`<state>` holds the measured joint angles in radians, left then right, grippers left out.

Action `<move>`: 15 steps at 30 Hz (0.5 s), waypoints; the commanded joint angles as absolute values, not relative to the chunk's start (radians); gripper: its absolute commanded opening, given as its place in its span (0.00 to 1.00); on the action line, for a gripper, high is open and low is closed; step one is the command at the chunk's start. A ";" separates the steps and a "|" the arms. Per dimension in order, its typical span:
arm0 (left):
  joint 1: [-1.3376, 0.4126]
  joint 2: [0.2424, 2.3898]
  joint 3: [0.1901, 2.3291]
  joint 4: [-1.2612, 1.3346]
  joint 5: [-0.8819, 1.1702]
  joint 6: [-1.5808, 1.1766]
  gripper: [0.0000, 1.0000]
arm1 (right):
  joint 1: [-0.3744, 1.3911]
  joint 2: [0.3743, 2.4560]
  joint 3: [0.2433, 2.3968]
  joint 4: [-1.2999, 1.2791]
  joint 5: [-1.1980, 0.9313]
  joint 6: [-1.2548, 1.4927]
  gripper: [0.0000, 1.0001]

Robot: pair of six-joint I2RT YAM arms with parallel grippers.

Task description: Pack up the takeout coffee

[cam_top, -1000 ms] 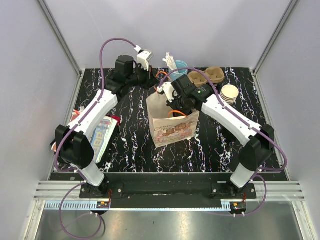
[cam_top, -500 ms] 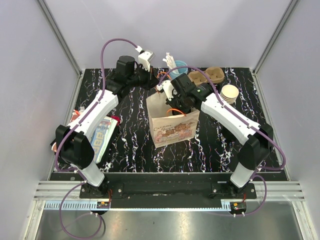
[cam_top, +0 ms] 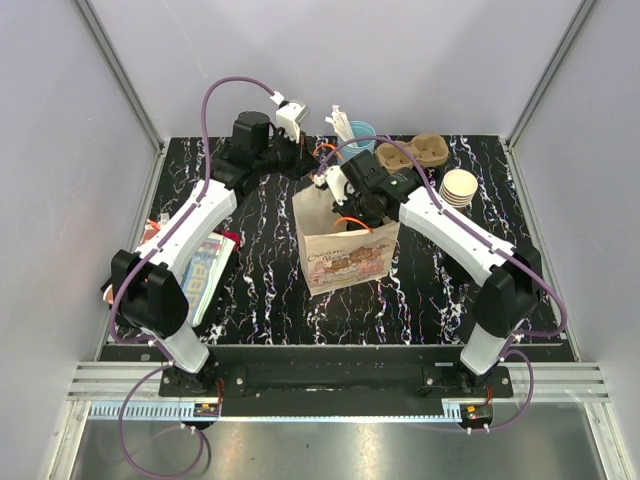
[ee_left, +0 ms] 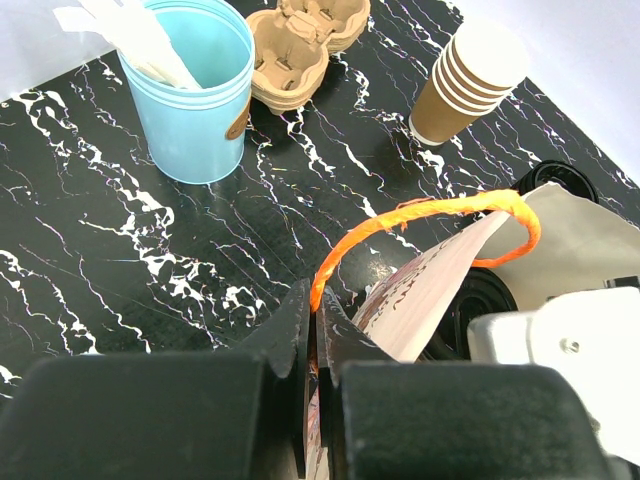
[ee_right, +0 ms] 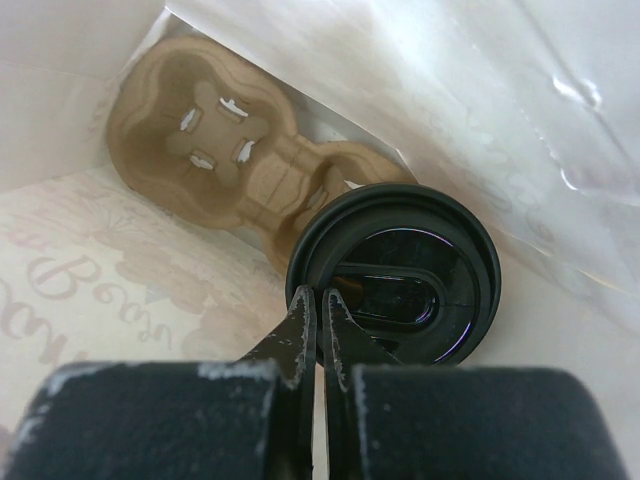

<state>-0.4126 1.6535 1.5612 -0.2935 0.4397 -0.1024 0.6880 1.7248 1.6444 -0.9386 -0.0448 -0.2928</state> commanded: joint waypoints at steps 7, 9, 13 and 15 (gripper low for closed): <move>-0.416 1.614 1.566 -0.250 0.422 -0.097 0.00 | 0.658 1.732 1.629 -0.894 -0.055 -0.301 0.00; -0.414 1.614 1.568 -0.250 0.422 -0.097 0.00 | 0.657 1.730 1.625 -0.890 -0.057 -0.301 0.00; -0.416 1.609 1.565 -0.253 0.423 -0.097 0.00 | 0.653 1.732 1.615 -0.879 -0.066 -0.302 0.00; -0.416 1.609 1.565 -0.252 0.422 -0.097 0.00 | 0.652 1.733 1.611 -0.876 -0.071 -0.305 0.00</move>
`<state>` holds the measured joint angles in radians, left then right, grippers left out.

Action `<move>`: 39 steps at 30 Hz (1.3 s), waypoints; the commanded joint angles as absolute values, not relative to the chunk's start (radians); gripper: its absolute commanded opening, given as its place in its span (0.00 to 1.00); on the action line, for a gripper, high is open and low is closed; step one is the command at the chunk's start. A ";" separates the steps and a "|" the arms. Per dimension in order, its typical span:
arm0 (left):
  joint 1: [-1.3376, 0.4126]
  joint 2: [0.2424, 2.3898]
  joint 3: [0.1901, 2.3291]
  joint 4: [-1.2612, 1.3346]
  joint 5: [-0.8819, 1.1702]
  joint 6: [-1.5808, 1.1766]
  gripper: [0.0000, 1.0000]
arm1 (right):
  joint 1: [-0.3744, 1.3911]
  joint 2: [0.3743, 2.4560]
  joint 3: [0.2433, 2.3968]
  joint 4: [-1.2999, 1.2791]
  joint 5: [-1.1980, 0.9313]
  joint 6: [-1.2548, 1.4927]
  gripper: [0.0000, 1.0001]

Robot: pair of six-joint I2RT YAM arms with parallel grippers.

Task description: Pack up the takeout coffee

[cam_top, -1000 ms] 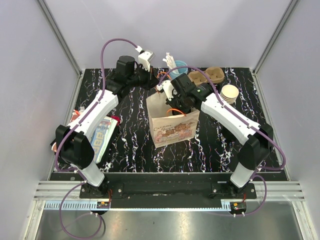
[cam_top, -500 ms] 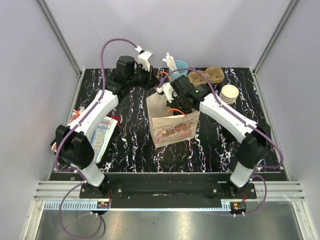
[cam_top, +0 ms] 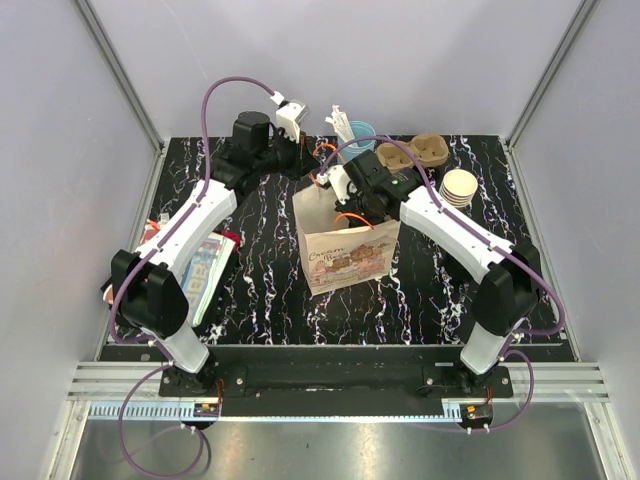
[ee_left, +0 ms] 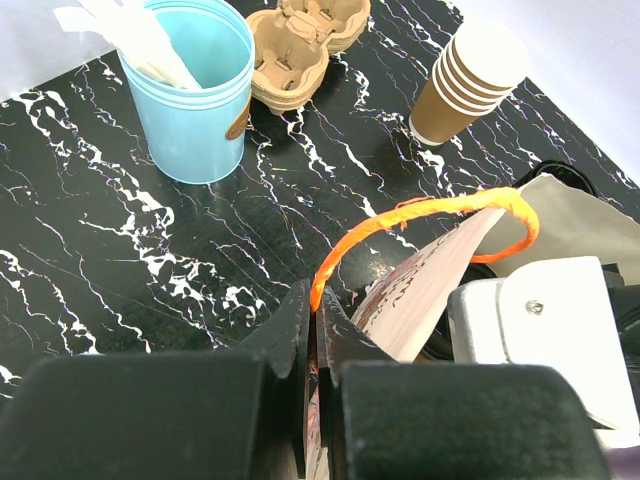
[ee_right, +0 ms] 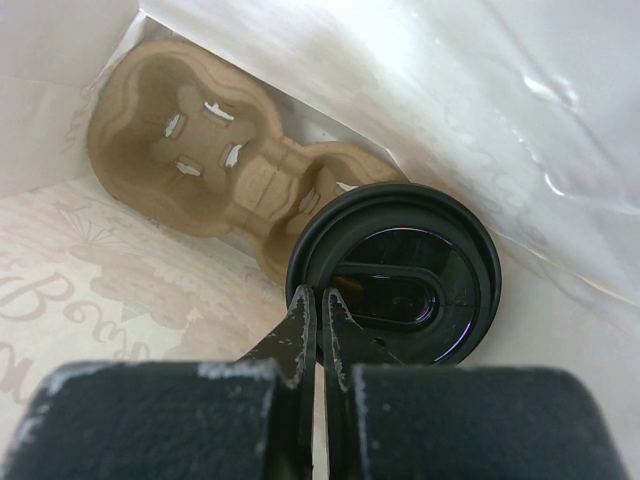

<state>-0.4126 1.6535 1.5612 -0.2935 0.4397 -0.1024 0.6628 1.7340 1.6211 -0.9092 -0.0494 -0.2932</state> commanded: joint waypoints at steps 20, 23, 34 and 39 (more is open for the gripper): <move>-0.414 1.608 1.566 -0.253 0.420 -0.095 0.00 | 0.647 1.747 1.578 -0.867 -0.087 -0.304 0.00; -0.416 1.606 1.565 -0.252 0.420 -0.097 0.00 | 0.647 1.749 1.578 -0.867 -0.090 -0.304 0.00; -0.416 1.605 1.565 -0.250 0.422 -0.098 0.00 | 0.647 1.749 1.572 -0.859 -0.146 -0.308 0.00; -0.417 1.606 1.563 -0.250 0.420 -0.097 0.00 | 0.647 1.750 1.575 -0.859 -0.146 -0.307 0.00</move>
<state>-0.4126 1.6512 1.5612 -0.2932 0.4393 -0.1024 0.6529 1.7443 1.5761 -0.8787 -0.1184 -0.2996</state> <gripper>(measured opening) 0.012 0.014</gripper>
